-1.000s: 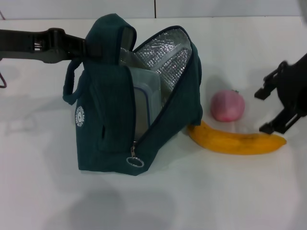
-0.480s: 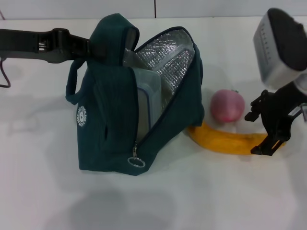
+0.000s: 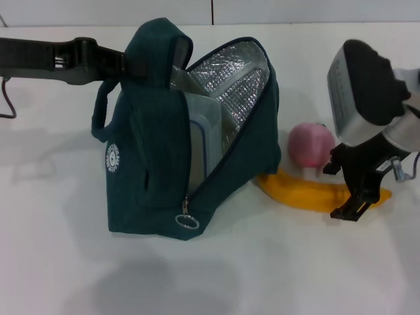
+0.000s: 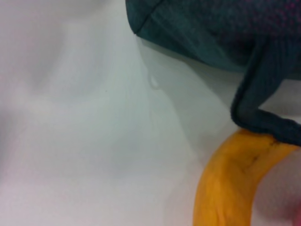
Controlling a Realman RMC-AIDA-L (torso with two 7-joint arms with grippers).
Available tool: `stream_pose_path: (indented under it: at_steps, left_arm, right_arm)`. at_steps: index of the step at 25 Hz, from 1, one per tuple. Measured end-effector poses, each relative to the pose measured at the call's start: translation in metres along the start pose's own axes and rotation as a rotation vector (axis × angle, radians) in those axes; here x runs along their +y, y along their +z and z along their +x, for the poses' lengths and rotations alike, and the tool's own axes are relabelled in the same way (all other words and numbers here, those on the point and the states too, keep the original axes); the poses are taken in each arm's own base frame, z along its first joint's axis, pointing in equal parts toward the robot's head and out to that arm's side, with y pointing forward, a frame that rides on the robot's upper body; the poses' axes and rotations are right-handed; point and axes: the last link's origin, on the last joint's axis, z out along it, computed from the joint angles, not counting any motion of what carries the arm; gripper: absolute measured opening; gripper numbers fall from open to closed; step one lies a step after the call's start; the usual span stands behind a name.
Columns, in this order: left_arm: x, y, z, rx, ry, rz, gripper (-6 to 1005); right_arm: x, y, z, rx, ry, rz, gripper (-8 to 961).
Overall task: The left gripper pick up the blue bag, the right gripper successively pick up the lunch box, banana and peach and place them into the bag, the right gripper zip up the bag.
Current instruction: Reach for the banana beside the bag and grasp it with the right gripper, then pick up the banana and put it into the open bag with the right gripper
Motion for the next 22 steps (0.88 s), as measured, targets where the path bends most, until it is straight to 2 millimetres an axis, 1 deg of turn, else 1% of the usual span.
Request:
stream_pose_path:
  at_steps: [3, 9, 15, 18, 21, 22]
  left_arm:
    - [0.0000, -0.0001, 0.0002, 0.001, 0.001, 0.000, 36]
    - [-0.0003, -0.0003, 0.0000, 0.003, 0.004, 0.001, 36]
    - [-0.0004, -0.0003, -0.0001, 0.002, 0.008, 0.001, 36]
    - [-0.0005, -0.0004, -0.0004, 0.001, 0.008, 0.002, 36]
    - [-0.0016, -0.0020, -0.0016, 0.004, 0.004, 0.005, 36]
    - [-0.0017, -0.0022, -0.0018, 0.004, 0.004, 0.005, 36]
  right_arm:
    - [0.0010, 0.0056, -0.0026, -0.002, -0.006, -0.010, 835]
    - [0.0003, 0.0079, -0.0042, -0.006, -0.005, -0.005, 834]
    - [0.0014, 0.0089, -0.0041, 0.006, 0.004, -0.010, 693]
    - [0.0028, 0.0082, -0.0035, 0.009, 0.006, -0.022, 572]
    - [0.0047, 0.0029, -0.0037, -0.001, 0.009, -0.040, 450]
    - [0.0055, -0.0001, -0.0034, -0.006, 0.013, -0.050, 441]
